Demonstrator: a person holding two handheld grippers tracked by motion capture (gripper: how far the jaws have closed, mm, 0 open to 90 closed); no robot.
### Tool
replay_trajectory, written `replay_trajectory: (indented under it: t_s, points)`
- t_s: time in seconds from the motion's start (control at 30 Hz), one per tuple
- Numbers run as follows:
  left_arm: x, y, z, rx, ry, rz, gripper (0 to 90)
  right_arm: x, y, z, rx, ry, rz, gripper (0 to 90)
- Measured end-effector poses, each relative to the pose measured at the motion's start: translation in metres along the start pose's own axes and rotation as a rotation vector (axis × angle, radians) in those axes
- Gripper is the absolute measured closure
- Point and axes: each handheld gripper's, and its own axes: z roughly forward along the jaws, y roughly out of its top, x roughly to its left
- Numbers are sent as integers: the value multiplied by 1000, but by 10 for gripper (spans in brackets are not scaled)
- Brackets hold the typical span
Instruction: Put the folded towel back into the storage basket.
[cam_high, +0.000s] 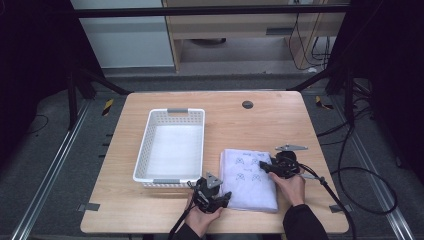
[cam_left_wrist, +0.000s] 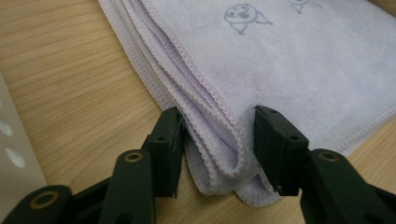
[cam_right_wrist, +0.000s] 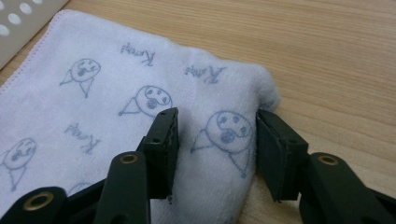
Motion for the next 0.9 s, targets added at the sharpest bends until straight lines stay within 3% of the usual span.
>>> replay_trajectory:
  t_s: [0.43, 0.7, 0.9]
  points:
    - [1, 2, 1, 10, -61, -50, 703, 2, 1, -1, 3, 12, 11, 685]
    - [-3, 1, -3, -22, -29, -17, 745, 7, 3, -7, -12, -1, -20, 732]
    - [-4, 5, -11, -44, -50, -16, 748, 9, 8, -21, -57, 24, -12, 733]
